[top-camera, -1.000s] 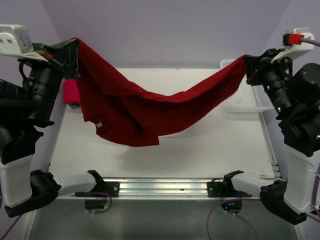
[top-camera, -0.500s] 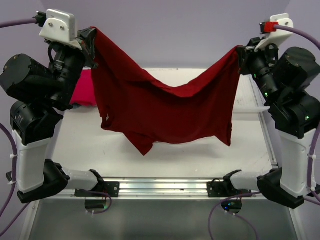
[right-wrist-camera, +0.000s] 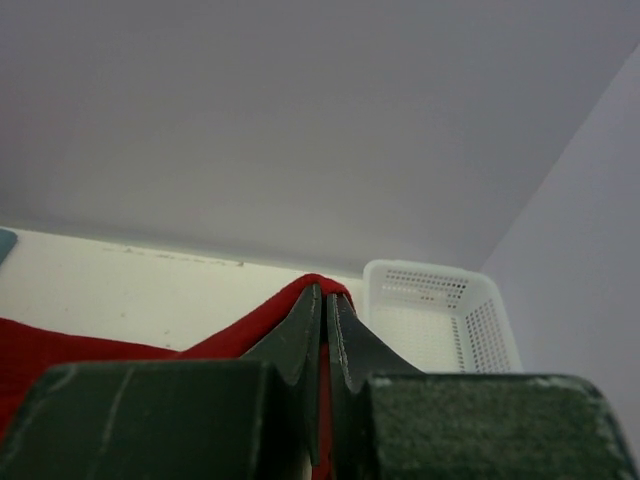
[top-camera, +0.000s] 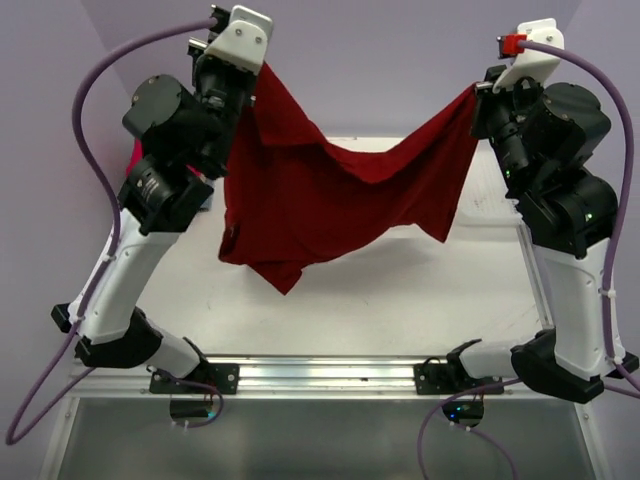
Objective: Fold and stack the t-shirts
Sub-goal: Flatten the tshirt out
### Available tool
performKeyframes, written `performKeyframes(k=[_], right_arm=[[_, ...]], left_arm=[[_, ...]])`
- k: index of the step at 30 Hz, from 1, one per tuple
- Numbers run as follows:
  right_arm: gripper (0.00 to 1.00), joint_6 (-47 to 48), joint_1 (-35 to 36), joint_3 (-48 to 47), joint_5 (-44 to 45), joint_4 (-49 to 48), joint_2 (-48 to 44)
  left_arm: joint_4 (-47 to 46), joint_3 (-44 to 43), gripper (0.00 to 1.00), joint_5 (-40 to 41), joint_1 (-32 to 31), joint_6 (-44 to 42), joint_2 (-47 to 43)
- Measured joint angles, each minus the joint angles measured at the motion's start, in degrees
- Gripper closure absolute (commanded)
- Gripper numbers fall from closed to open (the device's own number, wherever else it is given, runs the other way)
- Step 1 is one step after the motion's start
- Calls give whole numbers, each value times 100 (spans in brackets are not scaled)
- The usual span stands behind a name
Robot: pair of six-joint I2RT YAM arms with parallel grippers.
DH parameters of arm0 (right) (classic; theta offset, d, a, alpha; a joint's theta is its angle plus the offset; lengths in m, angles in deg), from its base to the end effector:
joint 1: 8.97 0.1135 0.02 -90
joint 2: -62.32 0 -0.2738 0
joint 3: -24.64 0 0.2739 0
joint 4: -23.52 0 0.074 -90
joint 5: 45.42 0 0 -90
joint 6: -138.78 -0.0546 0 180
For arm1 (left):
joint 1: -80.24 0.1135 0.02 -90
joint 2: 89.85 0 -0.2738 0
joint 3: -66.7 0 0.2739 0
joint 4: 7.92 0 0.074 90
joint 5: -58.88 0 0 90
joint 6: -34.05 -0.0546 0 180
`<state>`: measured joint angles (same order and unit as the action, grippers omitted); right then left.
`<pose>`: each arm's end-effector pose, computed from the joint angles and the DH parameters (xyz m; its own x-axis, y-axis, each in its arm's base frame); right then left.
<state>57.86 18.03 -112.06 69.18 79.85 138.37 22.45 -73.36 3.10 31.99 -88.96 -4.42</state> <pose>0.1988 0.0758 0.6273 0.0731 -0.1238 -0.9896 -0.0318 0.9915 -0.1264 0.1996 -0.1775 0.6587 0.3795 0.2513 -0.8904 0.0820 0.9495 0.3029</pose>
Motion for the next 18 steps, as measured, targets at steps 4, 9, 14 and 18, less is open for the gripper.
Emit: performKeyframes(k=[4,9,14,18], right_arm=[[100,48,0,107,192,-50,105],[100,168,9,262,592,-173,170],[100,341,33,625,1084,-584,157],[100,468,33,1102,1200,-920,66]], left_arm=[[-2,979,100,-970,1891,898,-181],[-4,2337,100,-1934,4015,1980,-411],[-24,2935,100,-2579,5040,2610,-833],[-96,2990,100,-2861,5027,2699,-1552]])
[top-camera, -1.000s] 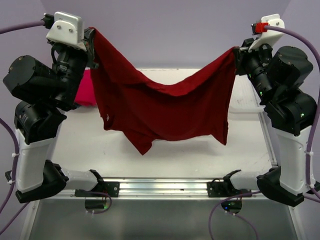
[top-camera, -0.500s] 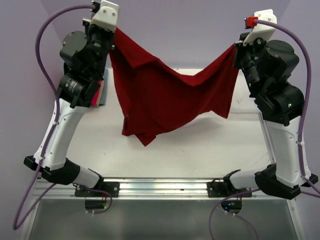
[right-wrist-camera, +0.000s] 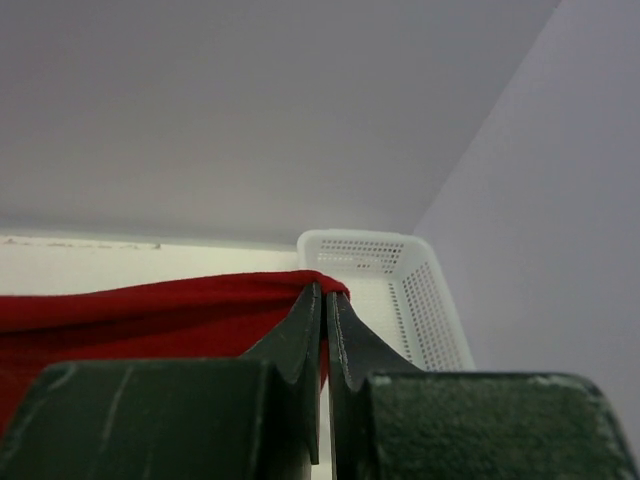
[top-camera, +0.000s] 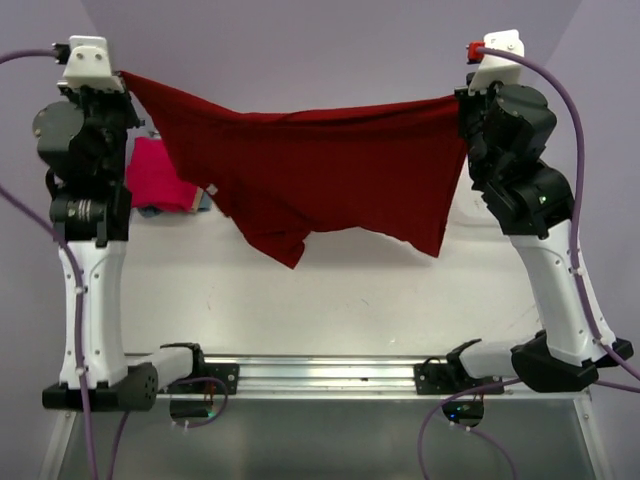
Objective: Fold and stack the t-shirts
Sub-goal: Flatten the tshirt out
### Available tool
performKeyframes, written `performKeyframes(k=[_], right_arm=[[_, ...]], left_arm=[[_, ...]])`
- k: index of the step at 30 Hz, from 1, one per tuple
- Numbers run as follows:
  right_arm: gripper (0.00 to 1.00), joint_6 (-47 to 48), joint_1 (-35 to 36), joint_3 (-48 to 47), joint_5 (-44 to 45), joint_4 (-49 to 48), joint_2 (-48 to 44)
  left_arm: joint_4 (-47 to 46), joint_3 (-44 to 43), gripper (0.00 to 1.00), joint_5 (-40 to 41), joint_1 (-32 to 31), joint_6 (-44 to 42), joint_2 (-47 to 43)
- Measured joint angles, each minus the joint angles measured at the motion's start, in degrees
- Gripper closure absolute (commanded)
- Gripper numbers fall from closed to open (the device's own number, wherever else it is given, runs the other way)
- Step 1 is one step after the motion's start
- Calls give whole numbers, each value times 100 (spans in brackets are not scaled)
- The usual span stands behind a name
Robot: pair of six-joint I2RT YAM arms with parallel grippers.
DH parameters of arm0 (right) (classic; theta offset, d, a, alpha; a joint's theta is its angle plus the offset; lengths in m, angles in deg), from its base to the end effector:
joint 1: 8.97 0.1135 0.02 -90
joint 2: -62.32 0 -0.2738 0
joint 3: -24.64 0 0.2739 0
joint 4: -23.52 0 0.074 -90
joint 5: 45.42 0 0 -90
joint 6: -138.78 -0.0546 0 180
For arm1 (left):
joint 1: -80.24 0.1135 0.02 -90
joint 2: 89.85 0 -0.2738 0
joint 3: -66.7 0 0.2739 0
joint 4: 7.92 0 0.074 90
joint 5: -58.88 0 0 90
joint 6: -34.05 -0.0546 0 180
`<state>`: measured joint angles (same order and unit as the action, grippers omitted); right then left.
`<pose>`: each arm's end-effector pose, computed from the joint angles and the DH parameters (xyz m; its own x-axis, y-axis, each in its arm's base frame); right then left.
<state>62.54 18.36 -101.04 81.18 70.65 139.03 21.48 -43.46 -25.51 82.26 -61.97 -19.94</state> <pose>0.2412 0.0880 0.5904 -0.0105 -0.2204 -0.9754 0.1630 0.9620 -0.2191 0.2607 0.0145 0.5718 0.1733 0.1106 -0.9786 -0.1500 0.9850 0.0847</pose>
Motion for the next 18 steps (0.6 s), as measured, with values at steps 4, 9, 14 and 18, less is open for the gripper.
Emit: performKeyframes(k=[4,9,14,18], right_arm=[[100,157,0,560,-37,-356,-378],[100,428,4,1325,-389,-1213,-1421],[100,706,7,1665,-962,-2212,-2472],[100,863,4,1493,-1084,-2855,-2780]], left_arm=[[-37,-101,100,87,-492,-162,-876],[-83,-431,100,37,-1187,-404,-1744],[-136,-881,100,-289,-1235,-404,-2194],[-170,-1043,100,-531,-1228,-389,-2201]])
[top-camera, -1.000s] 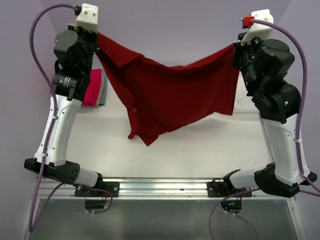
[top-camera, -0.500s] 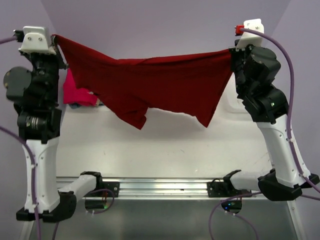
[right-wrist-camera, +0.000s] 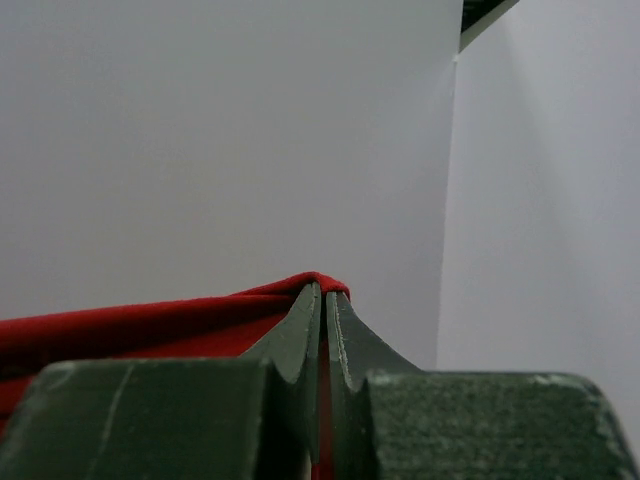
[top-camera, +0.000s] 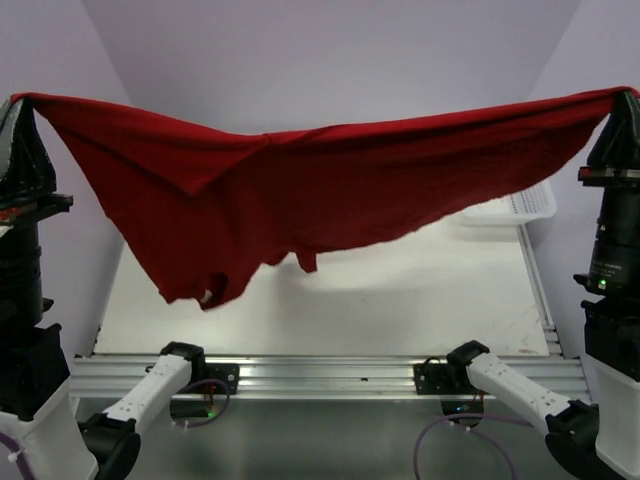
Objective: Fold and stack the t-shirts
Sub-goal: Flatten the tshirt out
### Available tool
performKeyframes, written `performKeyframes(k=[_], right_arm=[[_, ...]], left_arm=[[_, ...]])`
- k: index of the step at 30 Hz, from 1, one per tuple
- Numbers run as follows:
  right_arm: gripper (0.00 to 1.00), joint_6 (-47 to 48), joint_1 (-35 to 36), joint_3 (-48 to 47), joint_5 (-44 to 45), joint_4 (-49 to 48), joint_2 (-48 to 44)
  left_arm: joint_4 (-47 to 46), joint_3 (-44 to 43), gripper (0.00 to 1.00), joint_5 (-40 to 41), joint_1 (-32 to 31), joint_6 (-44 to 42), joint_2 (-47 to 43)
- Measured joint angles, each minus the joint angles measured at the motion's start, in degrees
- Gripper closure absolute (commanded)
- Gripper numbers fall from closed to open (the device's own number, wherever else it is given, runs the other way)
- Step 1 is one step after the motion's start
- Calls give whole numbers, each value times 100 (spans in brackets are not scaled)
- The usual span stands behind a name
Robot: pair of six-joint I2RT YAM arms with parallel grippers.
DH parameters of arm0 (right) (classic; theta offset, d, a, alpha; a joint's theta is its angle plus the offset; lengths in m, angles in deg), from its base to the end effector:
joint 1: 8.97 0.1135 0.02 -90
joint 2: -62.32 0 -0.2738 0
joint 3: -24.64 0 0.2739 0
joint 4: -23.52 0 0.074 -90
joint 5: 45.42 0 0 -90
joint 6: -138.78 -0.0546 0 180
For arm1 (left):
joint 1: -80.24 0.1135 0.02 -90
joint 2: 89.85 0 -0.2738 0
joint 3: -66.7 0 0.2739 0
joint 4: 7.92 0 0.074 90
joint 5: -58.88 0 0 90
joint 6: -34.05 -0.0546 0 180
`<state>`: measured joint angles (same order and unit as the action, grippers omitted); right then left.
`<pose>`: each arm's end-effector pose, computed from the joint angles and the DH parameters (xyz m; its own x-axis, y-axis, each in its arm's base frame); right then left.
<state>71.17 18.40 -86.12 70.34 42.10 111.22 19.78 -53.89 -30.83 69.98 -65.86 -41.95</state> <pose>0.0632 0.0060 0.6458 0.6136 -0.0686 -0.7866 0.1089 0.9941 -0.0018 0.0088 -0.0013 0.6691 0.7153 0.0454 -0.6973 0.0523 0.9916 0.1182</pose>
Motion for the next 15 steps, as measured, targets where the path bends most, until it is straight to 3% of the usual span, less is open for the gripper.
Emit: performKeyframes(k=[4,15], right_arm=[[100,76,-2,-107,225,-149,323],[100,22,-2,302,776,278,2616]], left_arm=[[-61,39,100,13,11,-13,308],[-155,503,100,446,11,-22,2358]])
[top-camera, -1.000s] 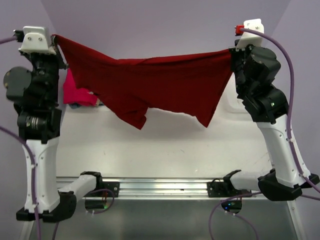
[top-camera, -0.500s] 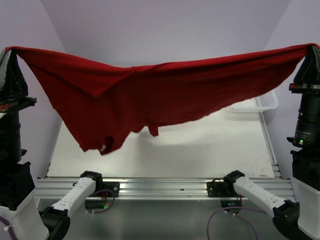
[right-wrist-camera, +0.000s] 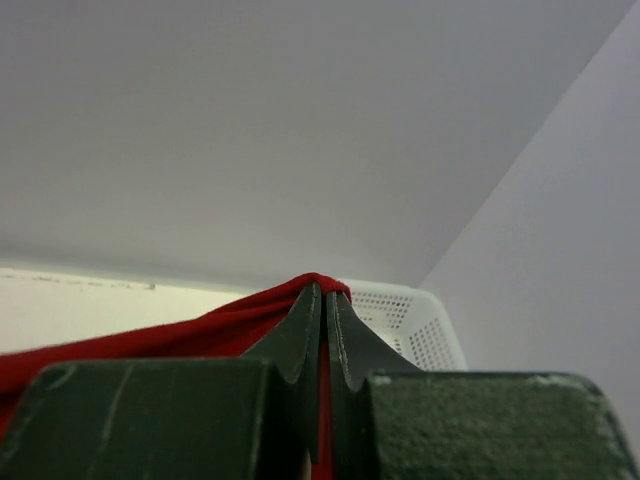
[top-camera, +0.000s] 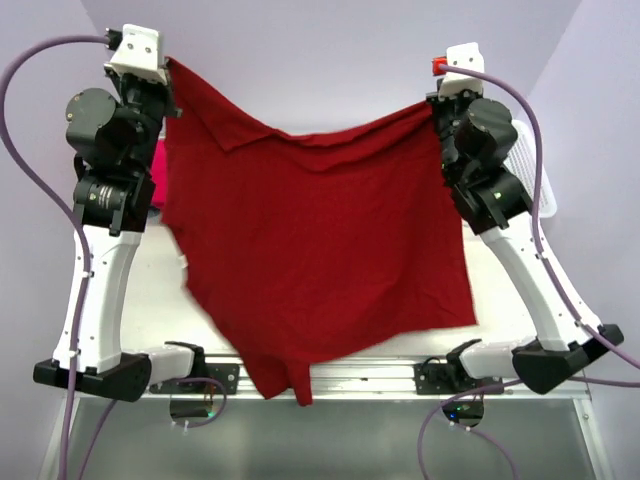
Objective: Fold and stack the t-shirts
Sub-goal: Flatten the tshirt out
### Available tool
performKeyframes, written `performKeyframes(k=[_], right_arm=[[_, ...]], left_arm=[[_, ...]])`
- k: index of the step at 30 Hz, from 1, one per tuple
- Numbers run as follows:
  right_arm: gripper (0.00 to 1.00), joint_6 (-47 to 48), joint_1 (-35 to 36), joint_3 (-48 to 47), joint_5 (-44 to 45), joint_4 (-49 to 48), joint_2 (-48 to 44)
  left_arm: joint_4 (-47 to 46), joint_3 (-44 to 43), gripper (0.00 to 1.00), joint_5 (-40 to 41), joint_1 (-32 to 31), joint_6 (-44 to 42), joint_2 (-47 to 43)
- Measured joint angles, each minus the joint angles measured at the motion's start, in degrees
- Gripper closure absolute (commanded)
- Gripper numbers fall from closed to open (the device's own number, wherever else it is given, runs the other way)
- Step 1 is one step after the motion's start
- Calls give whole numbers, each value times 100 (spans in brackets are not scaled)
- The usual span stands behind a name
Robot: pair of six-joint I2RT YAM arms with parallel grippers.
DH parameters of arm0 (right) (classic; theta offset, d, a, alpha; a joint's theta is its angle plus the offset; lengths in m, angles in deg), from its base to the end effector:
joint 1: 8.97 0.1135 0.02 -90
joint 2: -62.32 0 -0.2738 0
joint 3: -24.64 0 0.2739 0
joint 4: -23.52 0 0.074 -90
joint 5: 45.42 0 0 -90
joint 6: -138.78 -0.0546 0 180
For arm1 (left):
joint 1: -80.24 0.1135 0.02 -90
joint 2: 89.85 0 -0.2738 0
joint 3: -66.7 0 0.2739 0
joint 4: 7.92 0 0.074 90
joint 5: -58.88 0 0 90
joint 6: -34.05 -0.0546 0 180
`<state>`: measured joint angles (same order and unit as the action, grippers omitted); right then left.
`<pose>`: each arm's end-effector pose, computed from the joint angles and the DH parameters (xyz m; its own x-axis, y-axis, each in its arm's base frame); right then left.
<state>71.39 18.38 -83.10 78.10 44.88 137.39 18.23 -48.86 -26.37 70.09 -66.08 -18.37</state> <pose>0.2779 0.1098 0.5493 0.1231 -0.2972 -0.9469 0.1574 0.9479 -0.2770 0.2488 -0.0400 0.6032 0.3156 0.1216 -0.9411 0.0432 0.9889 0.1422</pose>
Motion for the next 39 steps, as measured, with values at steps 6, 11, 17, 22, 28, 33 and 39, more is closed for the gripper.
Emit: performKeyframes(k=[6,11,17,22,28,33,39], right_arm=[[100,-225,9,146,-378,107,-748],[100,-525,11,511,-1132,-79,-2509],[100,-960,-470,369,-2059,-280,-3976],[100,-1373,-1812,-175,-2673,-208,-4111],[100,-1609,-2035,-557,-2588,136,-3641],[100,-1849,-2041,-258,-2118,455,-2479],[100,-2455,-2039,1663,-1871,629,-546]], left_arm=[[223,442,100,-59,0,9,-647],[216,380,100,-411,0,90,-2076],[-155,-352,100,-951,74,350,-3257],[-350,-568,100,-1255,291,616,-3412],[-273,-442,100,-1314,339,756,-3049],[-608,623,100,-817,306,728,-2461],[-1071,2820,100,-162,317,693,-850]])
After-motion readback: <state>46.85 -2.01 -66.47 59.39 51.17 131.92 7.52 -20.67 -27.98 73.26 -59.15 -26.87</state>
